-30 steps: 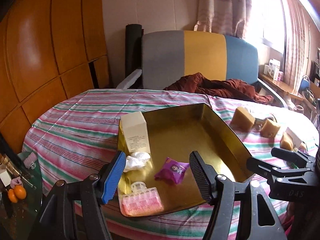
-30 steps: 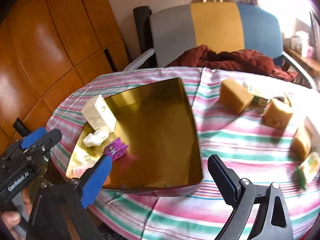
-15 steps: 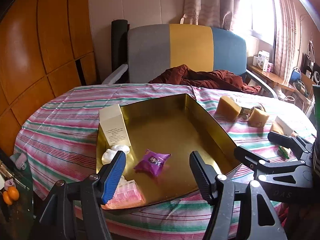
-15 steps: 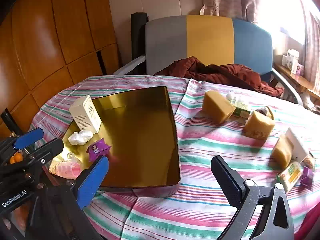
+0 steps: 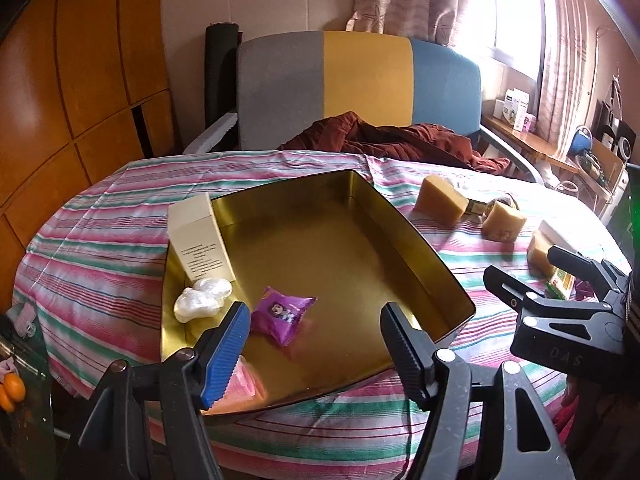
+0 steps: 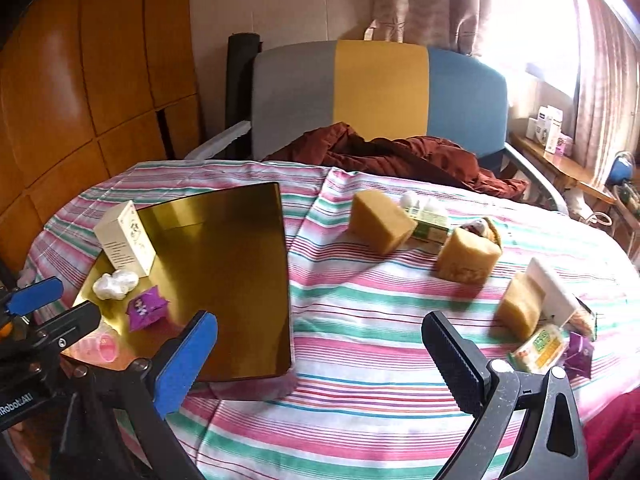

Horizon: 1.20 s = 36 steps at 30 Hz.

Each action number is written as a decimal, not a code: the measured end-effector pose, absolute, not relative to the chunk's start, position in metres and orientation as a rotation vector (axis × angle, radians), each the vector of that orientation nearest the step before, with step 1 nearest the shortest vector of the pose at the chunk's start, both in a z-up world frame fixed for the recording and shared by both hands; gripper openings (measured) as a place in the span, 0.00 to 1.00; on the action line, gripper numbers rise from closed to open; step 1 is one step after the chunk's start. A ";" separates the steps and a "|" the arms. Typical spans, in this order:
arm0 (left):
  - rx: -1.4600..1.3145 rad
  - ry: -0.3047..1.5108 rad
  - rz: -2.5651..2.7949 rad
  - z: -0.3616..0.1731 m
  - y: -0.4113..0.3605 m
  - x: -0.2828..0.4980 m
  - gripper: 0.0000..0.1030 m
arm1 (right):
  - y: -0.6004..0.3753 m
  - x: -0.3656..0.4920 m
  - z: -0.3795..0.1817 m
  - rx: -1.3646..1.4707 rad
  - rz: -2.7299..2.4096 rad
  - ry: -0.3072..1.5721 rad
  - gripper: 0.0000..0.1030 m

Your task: Organize objects

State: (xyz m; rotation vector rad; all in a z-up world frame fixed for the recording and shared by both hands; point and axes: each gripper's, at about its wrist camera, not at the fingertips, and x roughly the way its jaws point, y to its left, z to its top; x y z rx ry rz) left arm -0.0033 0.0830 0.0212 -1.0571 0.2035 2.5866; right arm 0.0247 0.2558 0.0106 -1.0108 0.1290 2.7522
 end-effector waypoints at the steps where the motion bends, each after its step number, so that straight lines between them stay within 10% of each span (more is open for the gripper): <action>1: -1.051 0.213 2.577 0.021 0.086 -0.003 0.67 | 0.258 0.025 0.010 -1.011 2.744 0.131 1.00; 36: -1.005 0.326 2.350 0.024 0.198 -0.033 0.67 | 0.433 0.028 0.029 -1.022 2.448 0.182 1.00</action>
